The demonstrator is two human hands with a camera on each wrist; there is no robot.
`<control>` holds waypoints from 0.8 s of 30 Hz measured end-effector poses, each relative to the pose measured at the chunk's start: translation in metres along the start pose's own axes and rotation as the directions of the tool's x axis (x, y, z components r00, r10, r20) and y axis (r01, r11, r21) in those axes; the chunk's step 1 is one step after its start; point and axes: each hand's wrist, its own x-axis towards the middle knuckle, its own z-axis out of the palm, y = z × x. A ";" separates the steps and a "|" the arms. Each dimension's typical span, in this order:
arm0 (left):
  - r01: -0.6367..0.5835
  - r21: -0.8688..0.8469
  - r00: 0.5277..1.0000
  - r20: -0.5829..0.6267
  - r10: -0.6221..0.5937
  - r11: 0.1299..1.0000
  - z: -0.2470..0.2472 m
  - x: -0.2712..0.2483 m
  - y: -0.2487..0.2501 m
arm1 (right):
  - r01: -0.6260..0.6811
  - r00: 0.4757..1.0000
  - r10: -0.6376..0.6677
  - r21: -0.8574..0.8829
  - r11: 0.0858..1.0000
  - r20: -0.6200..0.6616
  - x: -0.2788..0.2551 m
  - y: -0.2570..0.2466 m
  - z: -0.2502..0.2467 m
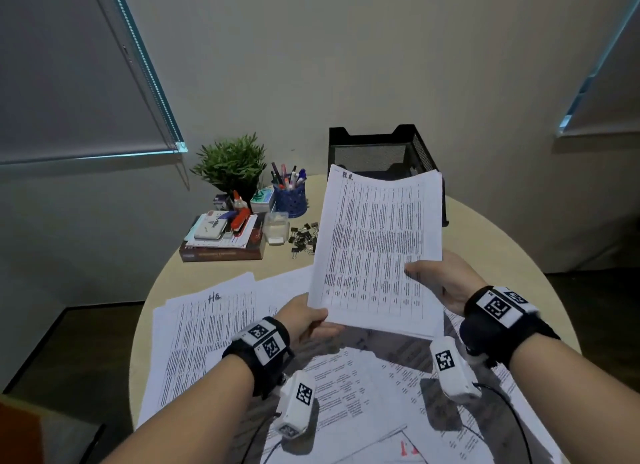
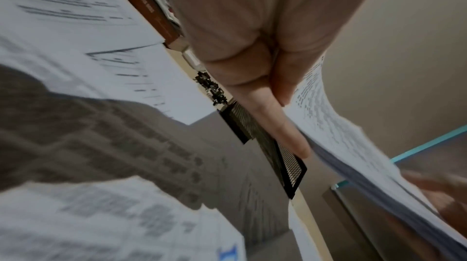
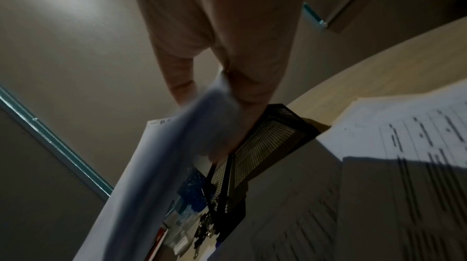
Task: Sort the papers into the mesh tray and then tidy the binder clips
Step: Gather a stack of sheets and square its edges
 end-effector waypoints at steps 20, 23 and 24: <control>-0.118 0.657 0.818 -0.361 0.448 0.744 0.041 0.110 0.151 | -0.078 0.980 0.024 -0.265 0.961 -0.198 0.132 -0.065 -0.025; -0.036 0.768 0.796 -0.365 0.483 0.640 0.041 0.111 0.152 | -0.093 0.960 -0.032 -0.427 0.899 -0.278 0.139 -0.067 -0.024; -0.019 0.791 0.791 -0.362 0.494 0.611 0.041 0.112 0.152 | -0.100 0.953 -0.058 -0.487 0.868 -0.299 0.141 -0.067 -0.024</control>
